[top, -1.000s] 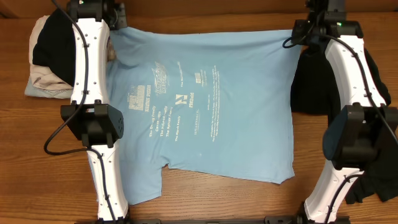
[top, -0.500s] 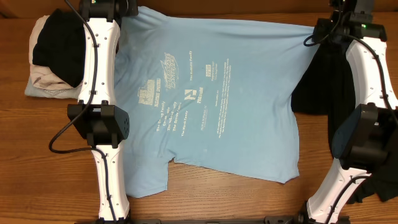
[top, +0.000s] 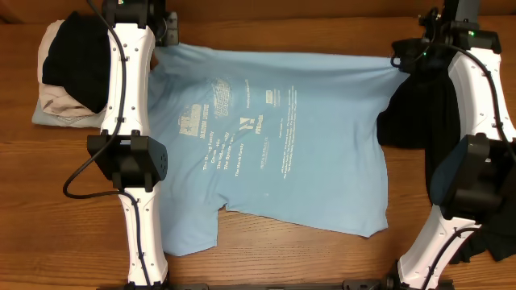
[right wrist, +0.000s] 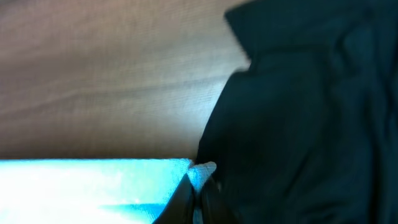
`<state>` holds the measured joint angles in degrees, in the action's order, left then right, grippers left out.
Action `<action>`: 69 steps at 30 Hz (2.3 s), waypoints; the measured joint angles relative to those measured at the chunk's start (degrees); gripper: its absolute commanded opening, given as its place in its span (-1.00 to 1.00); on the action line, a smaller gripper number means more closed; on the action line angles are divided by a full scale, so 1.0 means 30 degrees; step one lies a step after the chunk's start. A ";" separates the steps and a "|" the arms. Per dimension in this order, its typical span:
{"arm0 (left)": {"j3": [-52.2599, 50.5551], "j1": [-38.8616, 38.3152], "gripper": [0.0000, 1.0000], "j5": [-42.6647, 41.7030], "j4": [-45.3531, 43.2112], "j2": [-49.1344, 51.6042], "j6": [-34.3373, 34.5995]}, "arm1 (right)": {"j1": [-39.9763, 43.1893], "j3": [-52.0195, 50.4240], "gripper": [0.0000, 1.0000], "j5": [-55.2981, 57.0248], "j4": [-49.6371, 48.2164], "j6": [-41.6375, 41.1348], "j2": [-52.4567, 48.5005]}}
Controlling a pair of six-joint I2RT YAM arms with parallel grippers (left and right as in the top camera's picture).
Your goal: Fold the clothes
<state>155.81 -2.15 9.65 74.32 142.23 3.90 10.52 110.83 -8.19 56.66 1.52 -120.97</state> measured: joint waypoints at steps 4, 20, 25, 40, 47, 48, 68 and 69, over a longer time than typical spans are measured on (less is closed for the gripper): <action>0.0015 0.0022 -0.92 0.0000 0.1763 -0.0007 0.0000 | 0.0000 0.0022 -0.92 -0.0495 0.1515 -0.0022 0.0000; 0.0051 0.0437 -0.91 0.0000 0.7402 -0.0015 0.0801 | -0.0058 0.0015 -0.92 -0.0707 0.5960 -0.0539 0.0408; -0.0182 0.0780 -0.92 -0.0175 0.7402 -0.0066 0.0874 | -0.0080 -0.0787 -0.92 -0.0721 0.6470 -0.0619 0.0561; -0.7475 0.0874 -0.89 -0.0452 0.7446 -0.0342 0.0612 | -0.0160 -0.4852 -0.89 -0.0699 0.6849 -0.0940 0.0641; -0.7541 0.0874 -0.68 -0.0459 0.7446 -0.0342 0.0328 | -0.0160 -0.5865 -0.73 -0.0670 0.7315 -0.1013 0.0656; -0.7541 0.0874 -0.57 -0.0459 0.7439 -0.0342 0.0219 | -0.0160 -0.6047 -0.67 -0.0663 0.7329 -0.0991 0.0656; -0.5136 0.0882 1.00 0.0175 0.7410 -0.1996 -0.0131 | -0.0160 -0.5610 0.20 -0.0605 0.6674 -0.1406 0.3140; -0.4590 0.0882 1.00 0.0211 0.7395 -0.2659 -0.0044 | -0.0160 -0.5275 0.23 -0.0619 0.6768 -0.1464 0.4087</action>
<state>142.04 0.49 10.28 96.51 134.26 3.77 10.04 95.00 -10.04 76.97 -2.87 -108.71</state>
